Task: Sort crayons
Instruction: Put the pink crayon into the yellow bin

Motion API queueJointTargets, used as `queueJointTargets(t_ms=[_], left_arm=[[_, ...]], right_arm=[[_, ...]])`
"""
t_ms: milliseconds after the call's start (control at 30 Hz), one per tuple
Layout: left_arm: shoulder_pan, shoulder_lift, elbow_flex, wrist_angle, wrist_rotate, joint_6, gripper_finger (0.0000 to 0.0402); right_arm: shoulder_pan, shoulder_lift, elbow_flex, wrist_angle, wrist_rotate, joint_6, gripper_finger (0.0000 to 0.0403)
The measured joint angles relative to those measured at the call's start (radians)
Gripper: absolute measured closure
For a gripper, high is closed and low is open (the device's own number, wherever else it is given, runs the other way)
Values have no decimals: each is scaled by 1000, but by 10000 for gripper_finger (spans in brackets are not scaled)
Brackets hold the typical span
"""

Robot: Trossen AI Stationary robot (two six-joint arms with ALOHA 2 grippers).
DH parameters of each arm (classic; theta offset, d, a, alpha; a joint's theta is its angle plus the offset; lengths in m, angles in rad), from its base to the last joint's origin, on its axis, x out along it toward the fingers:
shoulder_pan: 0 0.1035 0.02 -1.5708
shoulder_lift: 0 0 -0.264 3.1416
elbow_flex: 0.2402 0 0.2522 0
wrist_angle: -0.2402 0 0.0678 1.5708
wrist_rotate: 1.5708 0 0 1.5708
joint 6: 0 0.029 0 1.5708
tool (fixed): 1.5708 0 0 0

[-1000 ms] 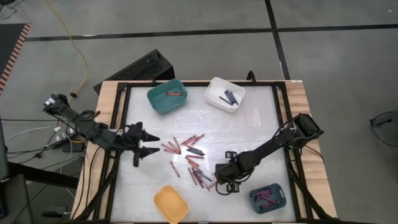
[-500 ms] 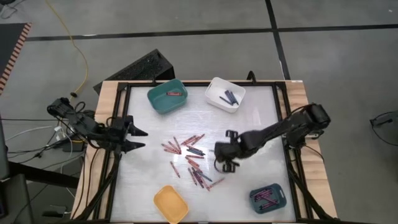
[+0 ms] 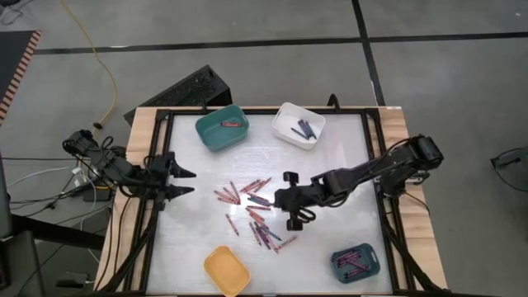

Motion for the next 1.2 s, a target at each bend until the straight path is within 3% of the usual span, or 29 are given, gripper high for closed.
queueJointTargets(t_ms=[167, 733, 800, 867, 1000, 1200], left_arm=[[0, 0, 0, -1, -56, 4, 174], [0, 0, 0, -2, -50, -72, 174], [0, 0, 0, -7, -50, -75, 174], [0, 0, 0, -14, -50, -73, 174], [0, 0, 0, -53, -49, -75, 174], [0, 7, 0, -104, -48, -135, 174]], right_arm=[[13, 4, 0, 56, -16, -34, 402], [73, 5, 0, 221, -49, -2, 402], [81, 12, 0, 267, -117, -1, 402], [89, 38, 2, 379, -199, -17, 402], [106, 131, 30, 542, -245, -10, 402], [114, 354, 209, 460, -282, 9, 402]])
